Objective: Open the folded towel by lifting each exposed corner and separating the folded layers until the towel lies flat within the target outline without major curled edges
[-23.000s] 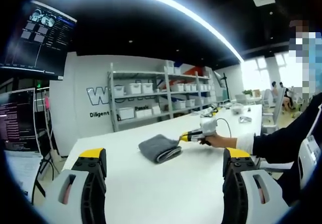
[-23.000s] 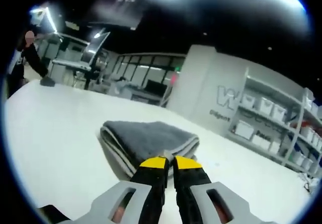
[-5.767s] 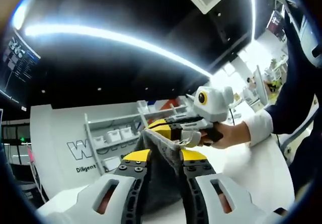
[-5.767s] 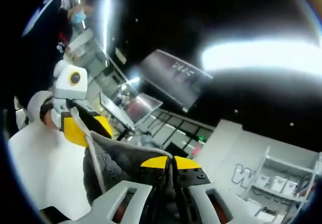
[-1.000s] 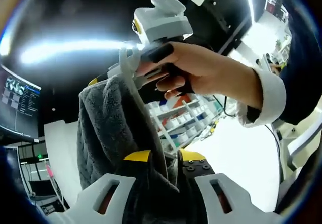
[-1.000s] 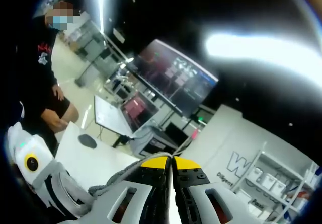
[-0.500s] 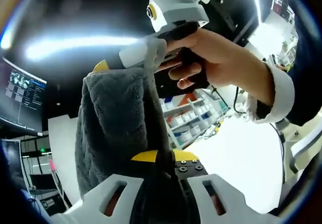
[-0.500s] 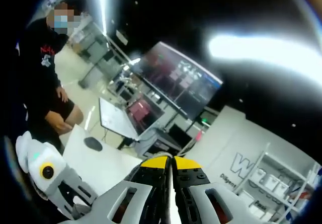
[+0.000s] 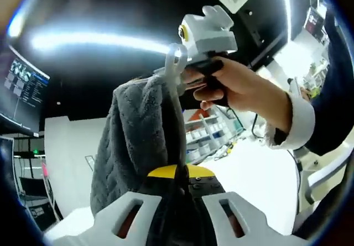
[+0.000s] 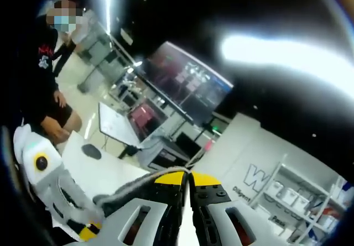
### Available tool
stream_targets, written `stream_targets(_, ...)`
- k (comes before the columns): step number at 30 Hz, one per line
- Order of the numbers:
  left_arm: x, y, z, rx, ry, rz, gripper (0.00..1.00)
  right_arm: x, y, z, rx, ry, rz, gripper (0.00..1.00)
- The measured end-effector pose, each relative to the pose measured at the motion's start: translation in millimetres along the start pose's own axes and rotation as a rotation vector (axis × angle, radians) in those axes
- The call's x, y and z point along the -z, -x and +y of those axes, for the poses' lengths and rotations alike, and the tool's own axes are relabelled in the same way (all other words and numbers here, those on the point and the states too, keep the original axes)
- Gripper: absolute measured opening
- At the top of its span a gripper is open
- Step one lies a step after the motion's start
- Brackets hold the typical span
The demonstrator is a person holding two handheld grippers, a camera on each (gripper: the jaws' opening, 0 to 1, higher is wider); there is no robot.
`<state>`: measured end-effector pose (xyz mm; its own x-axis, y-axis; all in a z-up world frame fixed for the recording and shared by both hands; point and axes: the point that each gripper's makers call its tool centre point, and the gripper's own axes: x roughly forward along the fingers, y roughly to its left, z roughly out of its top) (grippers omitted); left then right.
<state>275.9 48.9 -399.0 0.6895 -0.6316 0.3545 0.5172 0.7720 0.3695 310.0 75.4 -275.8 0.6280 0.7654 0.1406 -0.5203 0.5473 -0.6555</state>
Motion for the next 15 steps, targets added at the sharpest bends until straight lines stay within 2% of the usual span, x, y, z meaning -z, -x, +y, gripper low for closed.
stream_targets(3, -4.8, 2.6, 4.0, 0.013, 0.055, -0.013, 0.03, 5.0, 3.6, -11.2, 0.027, -0.006, 0.004, 0.0)
stream_targets(8, -10.4, 7.2, 11.5, 0.009, 0.073, -0.027, 0.02, 10.5, 7.6, -24.3, 0.057, -0.019, 0.01, 0.0)
stream_targets(9, -15.9, 10.3, 15.1, 0.008, 0.097, -0.051, 0.02, 12.4, 9.6, -29.5, 0.068, -0.025, 0.012, 0.0)
stream_targets(15, -22.7, 18.5, 34.3, -0.023, 0.099, -0.061, 0.02, 17.5, 18.5, -43.8, 0.099, -0.046, 0.013, 0.0)
